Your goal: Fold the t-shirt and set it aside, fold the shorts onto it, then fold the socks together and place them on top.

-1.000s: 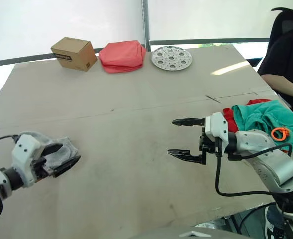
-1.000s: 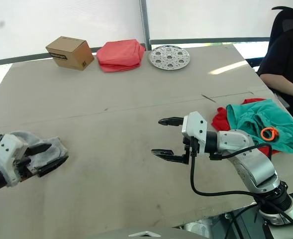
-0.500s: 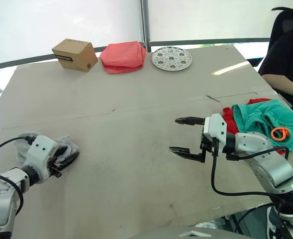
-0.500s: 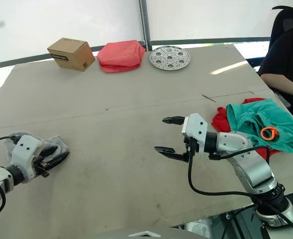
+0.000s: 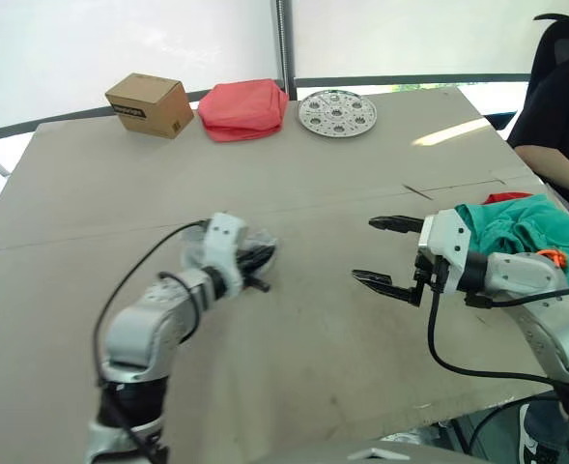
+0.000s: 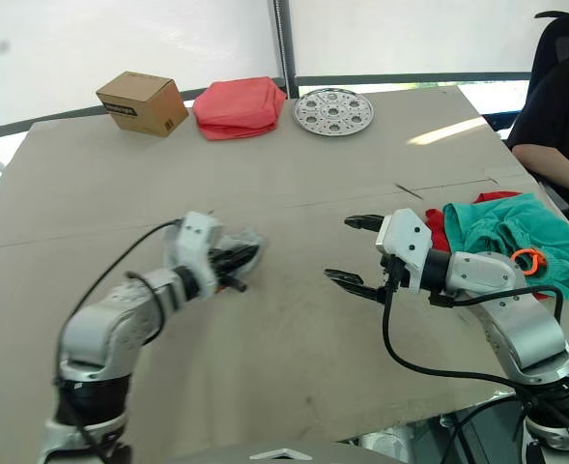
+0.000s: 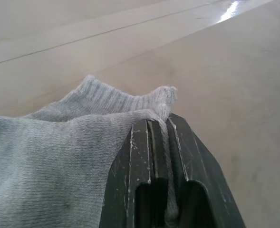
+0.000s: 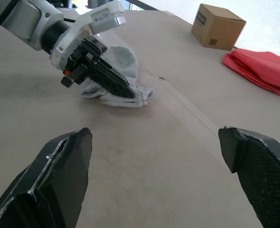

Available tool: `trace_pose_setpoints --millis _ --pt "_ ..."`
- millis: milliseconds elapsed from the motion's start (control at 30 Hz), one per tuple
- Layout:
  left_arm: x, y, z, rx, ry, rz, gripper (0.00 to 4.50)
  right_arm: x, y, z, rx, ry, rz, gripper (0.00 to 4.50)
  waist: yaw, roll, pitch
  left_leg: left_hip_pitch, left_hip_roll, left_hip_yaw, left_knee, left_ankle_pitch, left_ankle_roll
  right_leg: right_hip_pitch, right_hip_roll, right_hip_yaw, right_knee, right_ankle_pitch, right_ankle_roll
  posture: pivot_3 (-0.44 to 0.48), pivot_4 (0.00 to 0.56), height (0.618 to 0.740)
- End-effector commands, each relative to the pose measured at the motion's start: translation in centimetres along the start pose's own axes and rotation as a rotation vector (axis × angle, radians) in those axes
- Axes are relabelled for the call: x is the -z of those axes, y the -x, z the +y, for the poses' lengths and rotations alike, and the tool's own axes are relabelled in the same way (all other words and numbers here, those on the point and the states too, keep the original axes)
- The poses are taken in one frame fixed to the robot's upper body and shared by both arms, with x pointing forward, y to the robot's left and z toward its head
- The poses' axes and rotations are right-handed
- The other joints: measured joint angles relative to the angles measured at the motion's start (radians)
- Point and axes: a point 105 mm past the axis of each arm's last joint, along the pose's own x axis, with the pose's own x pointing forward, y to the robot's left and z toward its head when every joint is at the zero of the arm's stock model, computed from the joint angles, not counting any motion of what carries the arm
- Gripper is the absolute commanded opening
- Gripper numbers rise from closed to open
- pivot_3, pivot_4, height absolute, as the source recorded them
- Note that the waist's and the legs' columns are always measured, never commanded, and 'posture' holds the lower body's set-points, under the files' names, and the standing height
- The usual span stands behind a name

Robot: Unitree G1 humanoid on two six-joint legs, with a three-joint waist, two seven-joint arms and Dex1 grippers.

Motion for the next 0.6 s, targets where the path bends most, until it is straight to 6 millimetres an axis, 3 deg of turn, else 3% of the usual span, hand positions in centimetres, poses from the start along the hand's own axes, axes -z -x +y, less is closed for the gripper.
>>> trace_pose_setpoints --millis 33,100,300,367,500,600 --pt "1.1 -2.3 -2.3 0.016 0.016 0.079 0.02 -0.9 1.0 -0.1 0.018 0.049 0.002 4.50 -0.003 0.000 0.000 0.000 0.000 0.000 0.000 0.000 0.000 0.000 0.000 0.000 0.000 0.000 0.000 0.000 0.150 0.740" --pt "1.6 -3.4 -3.7 0.060 -0.059 0.121 0.02 -0.7 1.4 0.0 0.022 0.046 0.016 4.50 -0.004 0.000 0.000 0.000 0.000 0.000 0.000 0.000 0.000 0.000 0.000 0.000 0.000 0.000 0.000 0.000 0.150 0.740" --pt "0.7 -5.3 -4.6 0.067 0.013 0.153 0.02 0.1 1.8 0.1 0.035 0.028 0.034 4.50 0.009 0.001 -0.001 0.003 -0.001 0.000 0.003 -0.003 0.005 0.006 -0.001 -0.001 -0.001 -0.003 0.005 0.000 0.150 0.740" --pt "-0.1 -5.2 -4.6 0.076 0.051 0.128 0.67 0.5 1.3 0.2 0.036 0.015 0.041 4.50 0.012 0.001 -0.001 0.002 -0.001 0.000 0.005 -0.003 0.005 0.006 -0.001 -0.001 -0.001 -0.003 0.005 0.000 0.150 0.740" --pt "-3.1 -2.3 -4.6 0.204 0.094 -0.017 2.20 1.4 -0.6 0.6 0.009 0.045 0.070 4.50 0.007 0.001 0.000 0.001 0.000 0.000 0.006 -0.002 0.005 0.005 0.000 -0.001 0.000 -0.003 0.005 0.000 0.150 0.740" --pt "-4.9 1.9 -4.0 0.340 -0.022 -0.104 2.33 2.1 -2.6 1.3 -0.079 0.113 0.090 4.50 -0.021 0.000 0.001 0.000 0.001 0.001 0.005 0.000 -0.001 0.001 0.001 0.000 0.001 -0.002 0.004 0.000 0.150 0.740"
